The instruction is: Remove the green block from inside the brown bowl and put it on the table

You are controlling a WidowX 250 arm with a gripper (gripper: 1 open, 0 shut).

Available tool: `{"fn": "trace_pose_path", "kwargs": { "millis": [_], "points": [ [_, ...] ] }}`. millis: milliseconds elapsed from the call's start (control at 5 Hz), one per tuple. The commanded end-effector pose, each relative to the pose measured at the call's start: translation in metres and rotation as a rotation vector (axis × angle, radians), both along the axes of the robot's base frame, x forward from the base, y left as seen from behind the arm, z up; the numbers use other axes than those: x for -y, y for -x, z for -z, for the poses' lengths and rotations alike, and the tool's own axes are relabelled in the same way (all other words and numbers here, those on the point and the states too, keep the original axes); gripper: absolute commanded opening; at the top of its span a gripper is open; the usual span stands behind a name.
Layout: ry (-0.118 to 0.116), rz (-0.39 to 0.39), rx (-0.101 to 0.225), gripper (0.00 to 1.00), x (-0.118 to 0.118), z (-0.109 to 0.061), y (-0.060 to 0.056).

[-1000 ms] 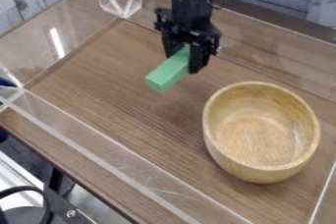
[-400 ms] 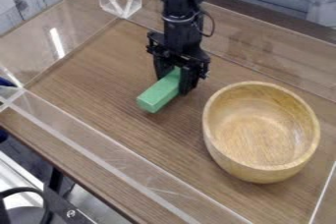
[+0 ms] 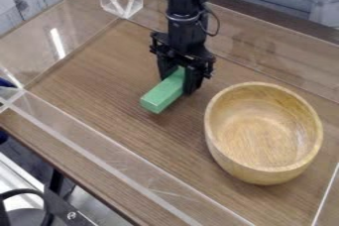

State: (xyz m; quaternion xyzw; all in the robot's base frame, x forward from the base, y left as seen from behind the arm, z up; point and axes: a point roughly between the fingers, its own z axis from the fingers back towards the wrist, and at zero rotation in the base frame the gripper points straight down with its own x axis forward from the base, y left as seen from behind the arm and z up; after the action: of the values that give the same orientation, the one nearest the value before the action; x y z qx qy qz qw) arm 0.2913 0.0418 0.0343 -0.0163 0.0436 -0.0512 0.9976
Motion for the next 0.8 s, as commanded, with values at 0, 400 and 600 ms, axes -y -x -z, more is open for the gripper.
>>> {"fn": "trace_pose_path", "kwargs": {
  "millis": [0, 400, 600],
  "points": [
    [-0.021, 0.009, 0.127, 0.00, 0.0006, -0.0353, -0.0182],
    [-0.022, 0.011, 0.128, 0.00, 0.0023, -0.0363, -0.0192],
    [-0.022, 0.012, 0.129, 0.00, 0.0031, -0.0369, -0.0193]
  ]
}}
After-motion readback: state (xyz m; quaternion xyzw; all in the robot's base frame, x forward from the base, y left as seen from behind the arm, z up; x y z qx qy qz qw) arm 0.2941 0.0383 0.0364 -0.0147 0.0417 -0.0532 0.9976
